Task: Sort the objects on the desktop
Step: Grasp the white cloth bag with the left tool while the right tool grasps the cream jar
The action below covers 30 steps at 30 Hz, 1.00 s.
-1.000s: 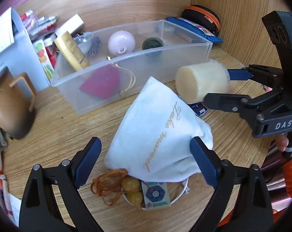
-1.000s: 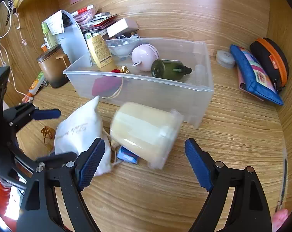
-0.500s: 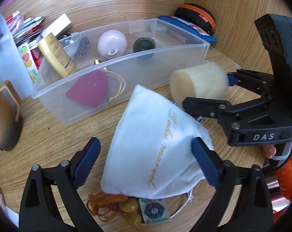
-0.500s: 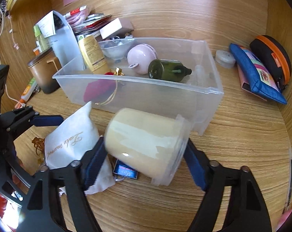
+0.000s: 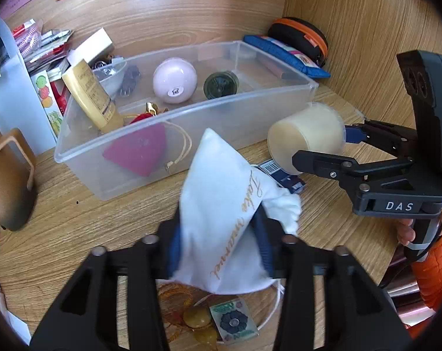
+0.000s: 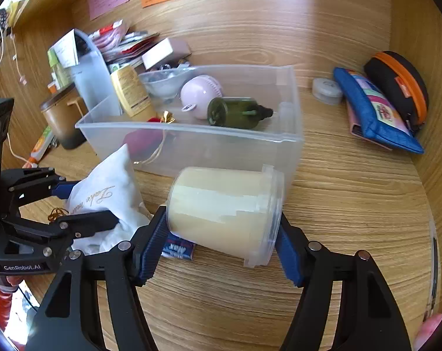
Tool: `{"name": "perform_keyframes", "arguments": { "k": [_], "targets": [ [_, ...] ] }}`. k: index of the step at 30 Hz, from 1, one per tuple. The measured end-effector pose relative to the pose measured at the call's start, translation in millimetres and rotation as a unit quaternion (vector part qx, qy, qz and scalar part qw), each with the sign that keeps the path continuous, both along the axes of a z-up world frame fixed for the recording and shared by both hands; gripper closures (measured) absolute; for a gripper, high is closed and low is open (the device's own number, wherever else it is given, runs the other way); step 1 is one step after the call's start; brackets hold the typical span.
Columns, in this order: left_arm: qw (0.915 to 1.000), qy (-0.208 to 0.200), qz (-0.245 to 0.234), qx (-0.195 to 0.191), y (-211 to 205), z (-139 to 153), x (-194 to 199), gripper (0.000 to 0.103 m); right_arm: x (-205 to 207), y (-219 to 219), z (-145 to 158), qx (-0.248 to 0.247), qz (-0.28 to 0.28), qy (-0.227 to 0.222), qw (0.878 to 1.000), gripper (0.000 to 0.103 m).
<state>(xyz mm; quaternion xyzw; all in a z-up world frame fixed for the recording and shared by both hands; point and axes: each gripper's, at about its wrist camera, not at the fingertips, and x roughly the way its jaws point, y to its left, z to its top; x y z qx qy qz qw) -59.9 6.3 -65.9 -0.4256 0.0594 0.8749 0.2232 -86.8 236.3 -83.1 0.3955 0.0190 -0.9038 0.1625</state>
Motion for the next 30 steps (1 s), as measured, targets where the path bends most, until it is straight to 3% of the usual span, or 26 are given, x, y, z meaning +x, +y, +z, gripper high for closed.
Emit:
{"name": "perform_keyframes", "arguments": {
  "k": [9, 30],
  "targets": [
    [0.9997, 0.009, 0.017, 0.012, -4, 13, 3, 0.077, 9, 7, 13, 0.002, 0.002, 0.017, 1.0, 0.041],
    [0.9954, 0.058, 0.057, 0.052, -43, 59, 21, 0.078, 31, 4, 53, 0.008, 0.013, 0.059, 0.998, 0.041]
  ]
}}
